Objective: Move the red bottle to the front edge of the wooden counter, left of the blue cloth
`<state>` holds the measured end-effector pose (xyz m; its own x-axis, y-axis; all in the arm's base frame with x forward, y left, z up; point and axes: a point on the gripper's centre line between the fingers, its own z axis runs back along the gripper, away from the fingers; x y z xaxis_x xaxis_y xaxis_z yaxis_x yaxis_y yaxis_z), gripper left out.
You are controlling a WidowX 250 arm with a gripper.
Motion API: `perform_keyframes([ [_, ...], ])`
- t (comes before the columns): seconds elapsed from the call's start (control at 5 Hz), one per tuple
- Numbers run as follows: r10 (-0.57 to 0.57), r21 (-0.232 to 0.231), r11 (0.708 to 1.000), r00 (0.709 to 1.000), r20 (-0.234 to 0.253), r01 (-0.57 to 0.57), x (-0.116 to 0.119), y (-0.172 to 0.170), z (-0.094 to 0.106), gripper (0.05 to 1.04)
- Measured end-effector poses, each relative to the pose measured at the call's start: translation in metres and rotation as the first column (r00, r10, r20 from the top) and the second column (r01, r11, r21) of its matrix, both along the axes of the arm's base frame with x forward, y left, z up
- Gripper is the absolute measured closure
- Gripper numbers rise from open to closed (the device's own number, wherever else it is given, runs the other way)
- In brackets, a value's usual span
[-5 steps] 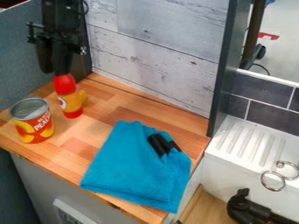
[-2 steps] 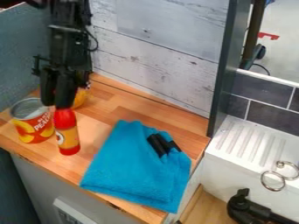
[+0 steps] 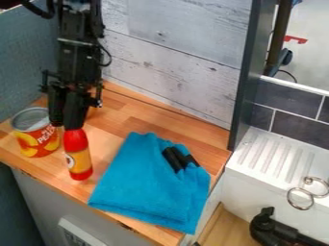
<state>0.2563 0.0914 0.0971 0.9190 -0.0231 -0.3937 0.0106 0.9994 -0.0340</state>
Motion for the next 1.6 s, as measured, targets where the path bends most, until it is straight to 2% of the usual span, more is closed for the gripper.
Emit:
perform_keyframes([
  [0.4,0.01,0.021,1.0,1.0,-0.022,-0.009,-0.009,0.001,-0.012,0.749],
  [0.6,0.01,0.014,1.0,1.0,-0.027,-0.01,-0.013,0.001,-0.016,0.749],
  [0.8,0.034,-0.054,0.998,0.999,-0.005,-0.034,-0.016,0.005,-0.017,0.749],
  [1.0,0.032,-0.081,0.996,0.999,0.033,-0.029,-0.015,0.004,-0.018,0.702],
  [1.2,0.051,-0.079,0.996,0.999,0.017,-0.05,-0.017,0.003,-0.018,0.395],
  [1.4,0.065,-0.067,0.996,0.997,0.035,-0.063,-0.018,-0.001,-0.005,0.116],
  [1.6,0.046,-0.059,0.997,0.995,0.091,-0.041,-0.009,-0.015,0.016,0.073],
])
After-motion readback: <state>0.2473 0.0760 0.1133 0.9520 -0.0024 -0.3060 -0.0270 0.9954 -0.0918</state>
